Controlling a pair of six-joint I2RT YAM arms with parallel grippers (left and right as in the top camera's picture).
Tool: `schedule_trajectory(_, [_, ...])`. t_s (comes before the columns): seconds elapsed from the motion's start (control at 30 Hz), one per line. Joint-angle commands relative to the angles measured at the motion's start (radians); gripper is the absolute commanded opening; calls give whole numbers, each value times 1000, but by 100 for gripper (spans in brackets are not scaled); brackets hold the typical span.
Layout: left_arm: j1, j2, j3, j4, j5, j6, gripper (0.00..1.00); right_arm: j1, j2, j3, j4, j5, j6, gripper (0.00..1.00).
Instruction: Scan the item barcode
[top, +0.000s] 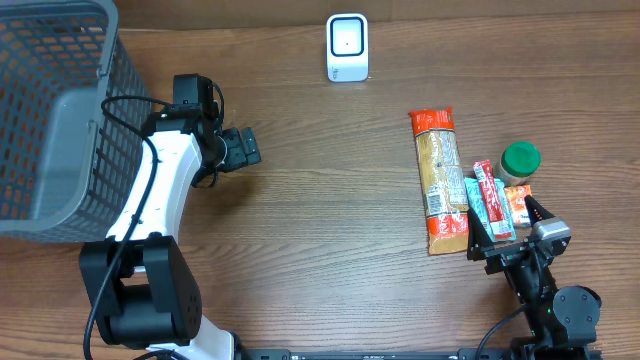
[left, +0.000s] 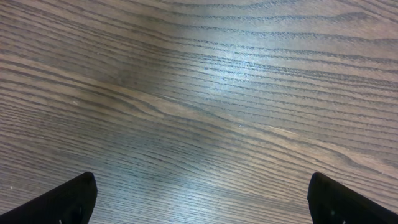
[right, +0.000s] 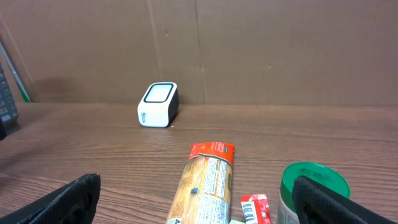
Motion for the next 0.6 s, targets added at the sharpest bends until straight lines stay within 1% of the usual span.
schedule_trajectory(0.0, [-1, -20, 13, 5, -6, 19, 100, -5, -11, -10, 5, -2, -4, 100])
schedule_trajectory(0.47, [-1, -21, 13, 5, -6, 19, 100, -5, -11, -10, 5, -2, -4, 100])
schedule_trajectory(0.57, [-1, -45, 13, 4, -6, 19, 100, -5, -11, -10, 5, -2, -4, 100])
